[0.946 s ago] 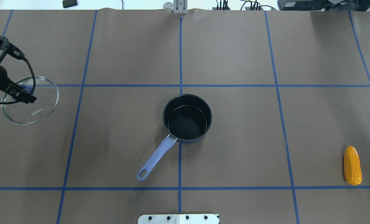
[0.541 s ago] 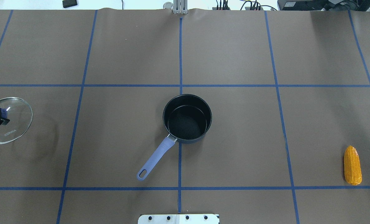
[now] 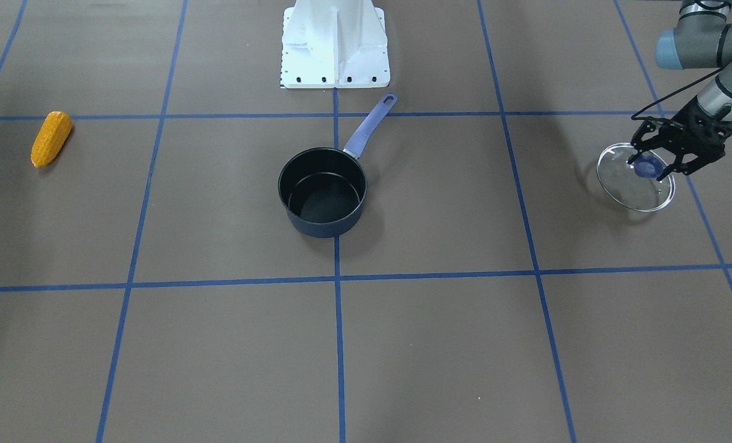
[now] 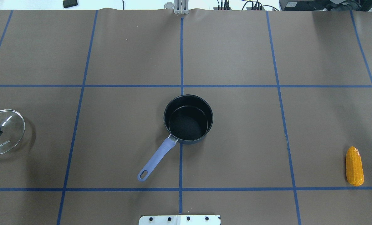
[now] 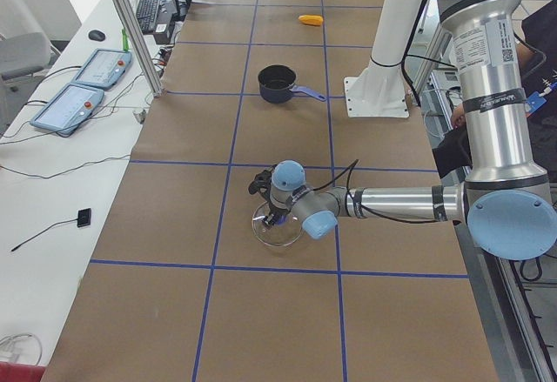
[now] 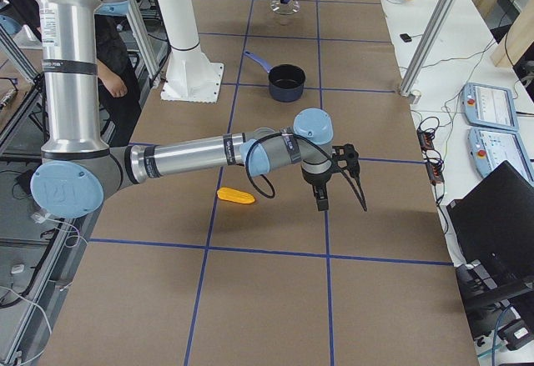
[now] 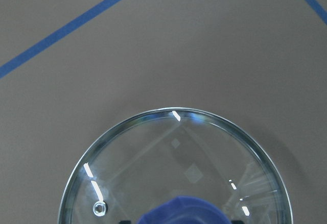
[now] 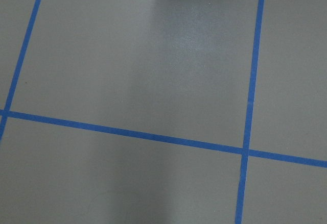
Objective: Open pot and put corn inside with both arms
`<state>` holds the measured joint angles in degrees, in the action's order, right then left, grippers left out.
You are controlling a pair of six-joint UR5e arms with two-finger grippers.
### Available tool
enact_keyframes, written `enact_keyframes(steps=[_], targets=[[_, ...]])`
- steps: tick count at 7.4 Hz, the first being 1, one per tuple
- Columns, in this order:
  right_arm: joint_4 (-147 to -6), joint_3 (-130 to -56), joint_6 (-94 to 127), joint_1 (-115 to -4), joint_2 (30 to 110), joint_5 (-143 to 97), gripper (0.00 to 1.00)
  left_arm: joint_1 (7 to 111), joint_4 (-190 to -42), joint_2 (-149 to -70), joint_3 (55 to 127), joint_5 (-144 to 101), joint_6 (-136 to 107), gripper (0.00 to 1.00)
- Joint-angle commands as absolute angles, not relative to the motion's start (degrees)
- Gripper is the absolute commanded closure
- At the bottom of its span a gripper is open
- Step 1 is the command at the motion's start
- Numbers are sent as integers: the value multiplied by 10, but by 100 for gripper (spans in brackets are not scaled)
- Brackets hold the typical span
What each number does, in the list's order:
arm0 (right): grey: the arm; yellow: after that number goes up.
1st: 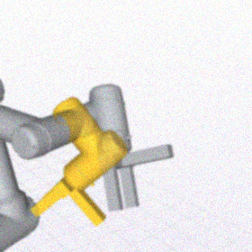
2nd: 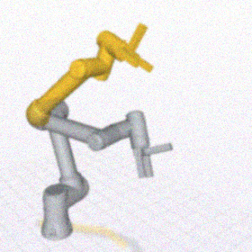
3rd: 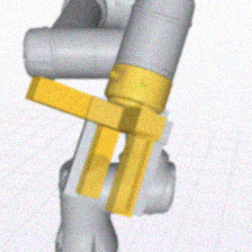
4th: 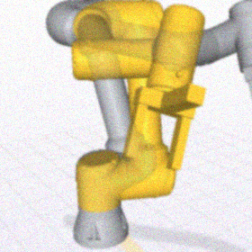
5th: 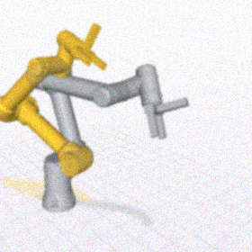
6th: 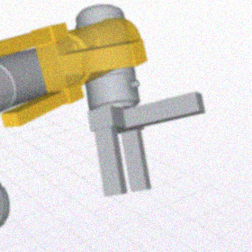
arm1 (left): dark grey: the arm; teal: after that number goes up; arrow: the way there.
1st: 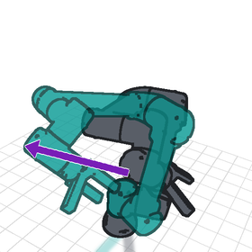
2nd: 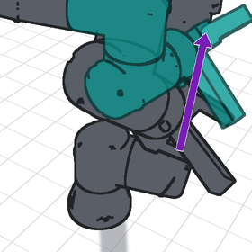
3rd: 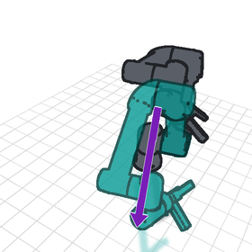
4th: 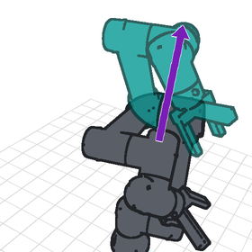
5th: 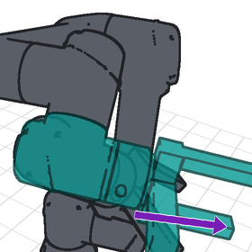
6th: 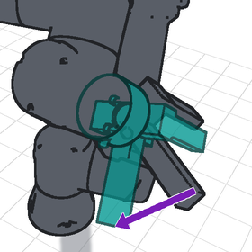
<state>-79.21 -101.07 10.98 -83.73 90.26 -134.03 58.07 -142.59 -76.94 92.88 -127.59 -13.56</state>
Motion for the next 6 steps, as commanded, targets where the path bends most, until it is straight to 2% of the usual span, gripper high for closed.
enact_keyframes(steps=[1, 4, 6], targets=[[-792, -1011, 110, -836, 903, -1340, 0, 579, -1439, -773, 915, -1271, -137, 2], [-791, -1012, 115, -835, 903, -1343, 0, 587, -1434, -780, 919, -1301, -139, 2], [-791, -1015, 133, -831, 902, -1345, 0, 702, -1320, -804, 938, -1355, -131, 2]])
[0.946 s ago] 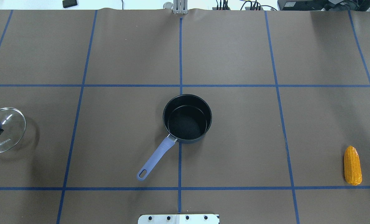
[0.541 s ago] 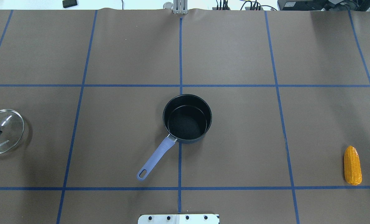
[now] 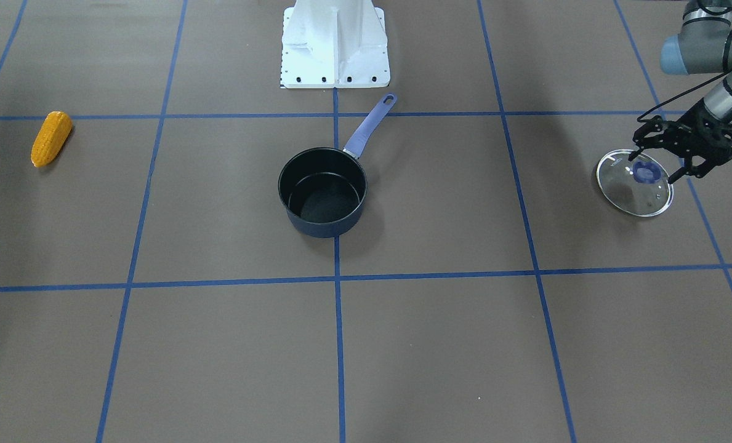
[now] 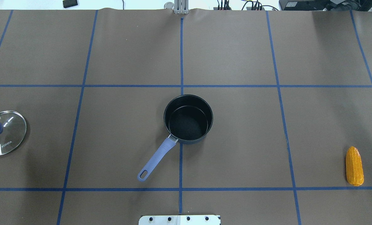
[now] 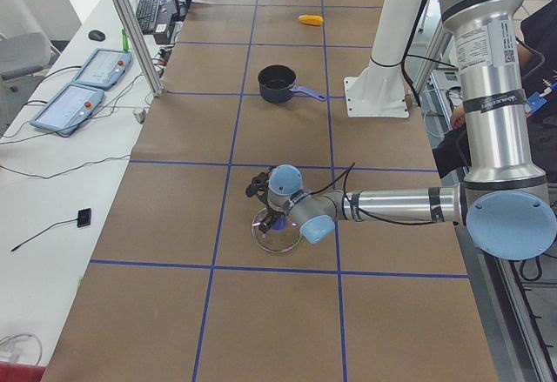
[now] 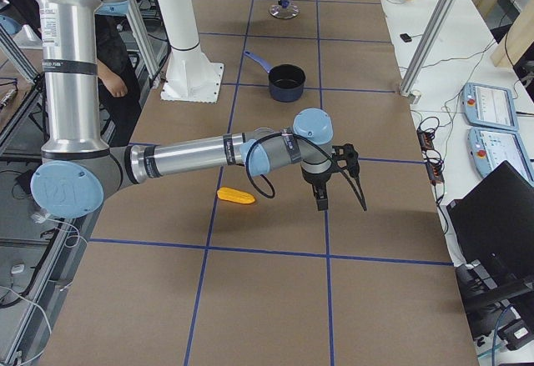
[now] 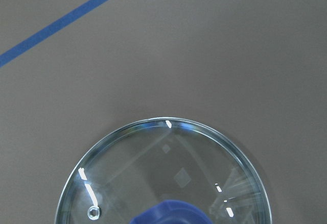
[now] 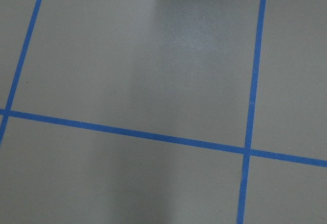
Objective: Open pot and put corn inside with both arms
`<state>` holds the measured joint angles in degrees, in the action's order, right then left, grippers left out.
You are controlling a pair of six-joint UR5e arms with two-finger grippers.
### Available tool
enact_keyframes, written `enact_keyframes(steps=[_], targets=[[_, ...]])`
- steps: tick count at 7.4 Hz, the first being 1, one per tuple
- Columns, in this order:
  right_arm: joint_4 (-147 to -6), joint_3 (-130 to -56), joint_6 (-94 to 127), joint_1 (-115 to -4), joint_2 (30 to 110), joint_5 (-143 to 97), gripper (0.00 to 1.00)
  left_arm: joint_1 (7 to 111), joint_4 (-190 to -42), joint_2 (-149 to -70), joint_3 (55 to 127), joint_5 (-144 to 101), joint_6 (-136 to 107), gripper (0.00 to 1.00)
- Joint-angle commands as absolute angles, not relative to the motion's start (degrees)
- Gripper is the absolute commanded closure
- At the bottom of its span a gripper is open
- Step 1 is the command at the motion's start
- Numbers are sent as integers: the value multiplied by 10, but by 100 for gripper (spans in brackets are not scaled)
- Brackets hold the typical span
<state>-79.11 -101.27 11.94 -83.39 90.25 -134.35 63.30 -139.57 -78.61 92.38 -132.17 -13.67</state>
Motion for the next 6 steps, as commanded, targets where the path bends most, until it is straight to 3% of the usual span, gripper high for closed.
enact_keyframes(steps=[1, 4, 6], targets=[[-790, -1029, 164, -817, 903, -1345, 0, 743, -1234, -810, 966, -1354, -108, 2], [-790, -1078, 249, -771, 908, -1339, 0, 884, -982, -872, 977, -1350, 98, 2], [-767, -1150, 329, -724, 967, -1322, 0, 903, -830, -898, 990, -1354, 112, 2]])
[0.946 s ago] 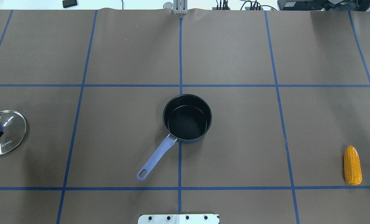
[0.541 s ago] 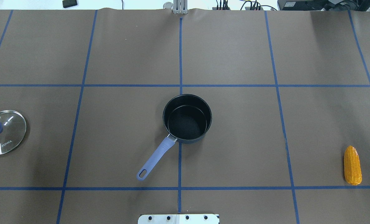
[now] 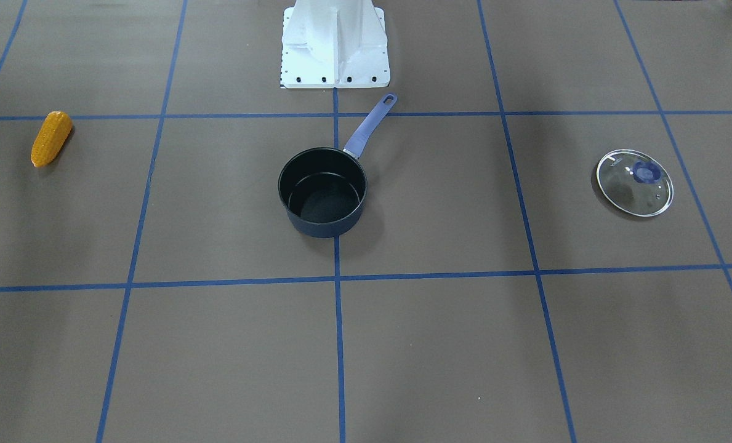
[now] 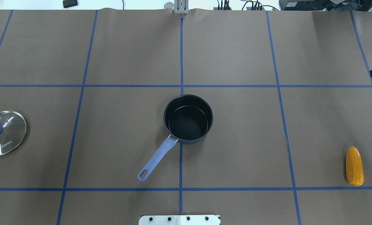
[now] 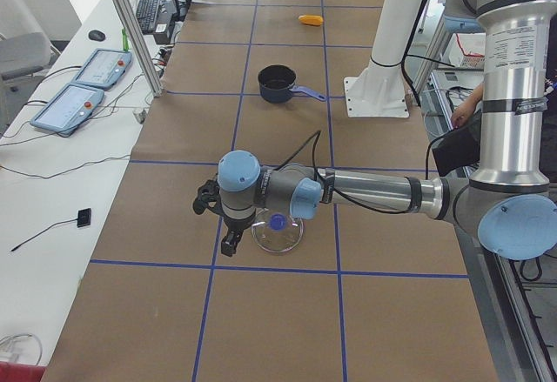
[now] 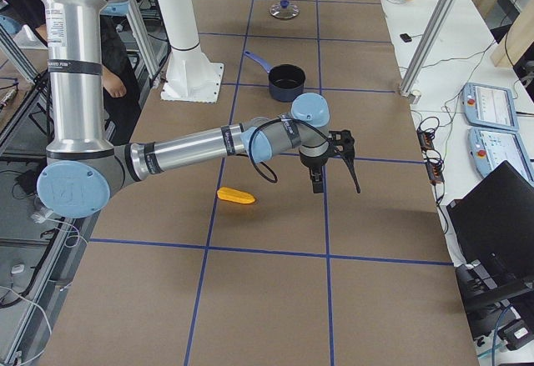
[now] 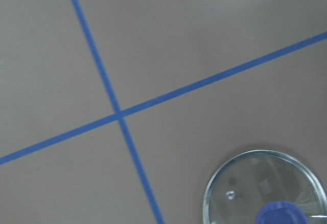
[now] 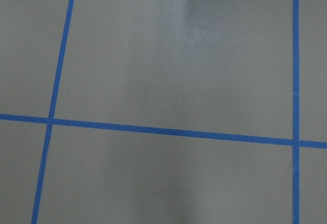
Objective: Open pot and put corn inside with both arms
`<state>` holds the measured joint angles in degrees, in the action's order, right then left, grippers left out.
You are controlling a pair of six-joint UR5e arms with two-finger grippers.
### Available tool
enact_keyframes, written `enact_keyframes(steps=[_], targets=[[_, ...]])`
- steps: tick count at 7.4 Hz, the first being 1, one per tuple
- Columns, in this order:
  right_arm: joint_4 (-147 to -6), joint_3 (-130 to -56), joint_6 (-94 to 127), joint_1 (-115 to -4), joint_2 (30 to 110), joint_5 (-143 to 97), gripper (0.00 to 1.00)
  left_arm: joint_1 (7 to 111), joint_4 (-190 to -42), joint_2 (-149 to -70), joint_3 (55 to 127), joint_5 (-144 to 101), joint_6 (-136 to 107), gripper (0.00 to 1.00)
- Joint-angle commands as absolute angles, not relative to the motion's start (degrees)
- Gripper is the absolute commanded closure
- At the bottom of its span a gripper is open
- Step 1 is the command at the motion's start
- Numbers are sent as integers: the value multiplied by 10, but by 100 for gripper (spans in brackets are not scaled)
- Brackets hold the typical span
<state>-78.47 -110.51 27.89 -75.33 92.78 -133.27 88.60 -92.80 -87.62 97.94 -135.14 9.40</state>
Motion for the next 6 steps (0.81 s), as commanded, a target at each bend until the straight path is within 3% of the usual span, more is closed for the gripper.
enact_keyframes(steps=[1, 4, 6], targets=[[-710, -1164, 377, -696, 1013, -1304, 0, 904, -768, -933, 988, -1352, 111, 2], [-458, -1162, 539, -552, 1180, -1167, 0, 909, -768, -928, 1008, -1353, 112, 2], [-420, -1151, 608, -451, 1209, -1058, 0, 909, -767, -928, 1008, -1353, 112, 2]])
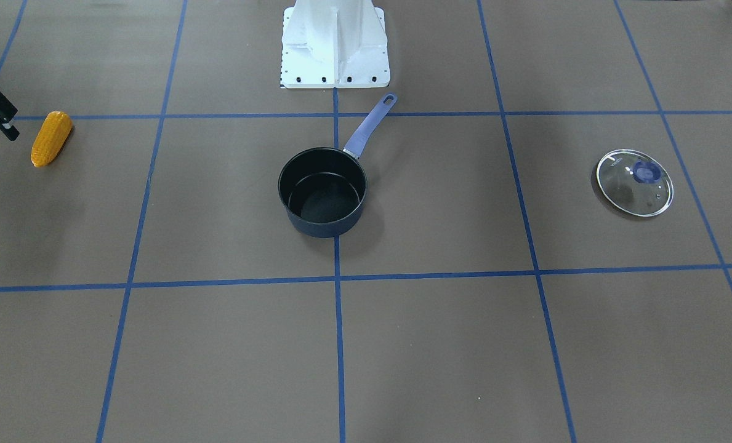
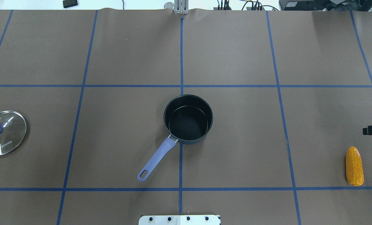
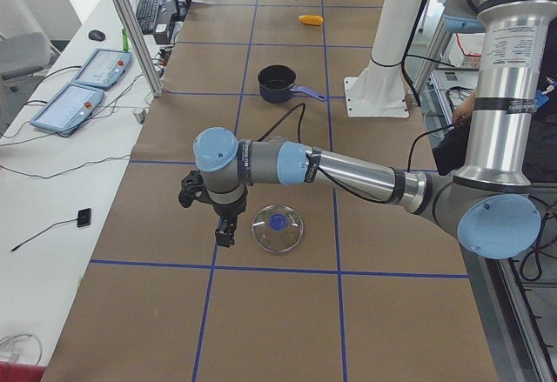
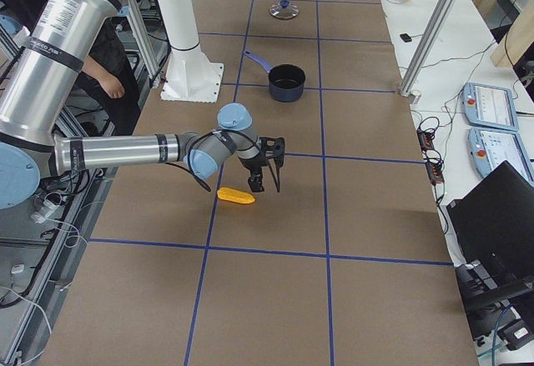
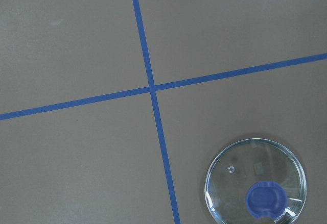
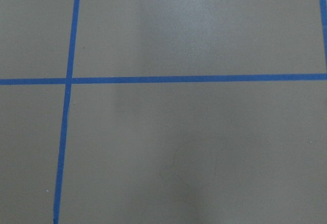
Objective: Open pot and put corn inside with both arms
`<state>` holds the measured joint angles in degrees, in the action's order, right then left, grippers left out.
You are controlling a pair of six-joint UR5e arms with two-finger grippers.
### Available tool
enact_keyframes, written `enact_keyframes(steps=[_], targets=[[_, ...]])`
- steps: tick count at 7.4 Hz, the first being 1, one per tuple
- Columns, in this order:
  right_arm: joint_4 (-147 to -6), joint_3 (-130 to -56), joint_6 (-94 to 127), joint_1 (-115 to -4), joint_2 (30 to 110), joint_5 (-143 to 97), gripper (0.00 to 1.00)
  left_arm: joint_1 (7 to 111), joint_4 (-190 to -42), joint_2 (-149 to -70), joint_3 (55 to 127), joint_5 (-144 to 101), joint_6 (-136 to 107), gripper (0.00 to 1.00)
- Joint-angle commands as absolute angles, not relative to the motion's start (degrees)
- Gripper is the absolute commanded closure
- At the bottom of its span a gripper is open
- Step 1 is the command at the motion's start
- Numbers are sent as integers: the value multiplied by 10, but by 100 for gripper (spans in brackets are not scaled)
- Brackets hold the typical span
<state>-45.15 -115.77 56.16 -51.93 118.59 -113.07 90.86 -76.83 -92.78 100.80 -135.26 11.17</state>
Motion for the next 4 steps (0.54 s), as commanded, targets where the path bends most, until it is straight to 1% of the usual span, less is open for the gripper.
enact_keyframes(steps=[1, 2, 4], targets=[[-401, -1137, 646, -390, 1210, -999, 0, 908, -768, -929, 1008, -1353, 112, 2], [-346, -1110, 659, -355, 1225, -970, 0, 908, -768, -929, 1007, -1353, 112, 2], [-328, -1099, 711, -296, 1231, -908, 0, 907, -768, -929, 1006, -1354, 112, 2]])
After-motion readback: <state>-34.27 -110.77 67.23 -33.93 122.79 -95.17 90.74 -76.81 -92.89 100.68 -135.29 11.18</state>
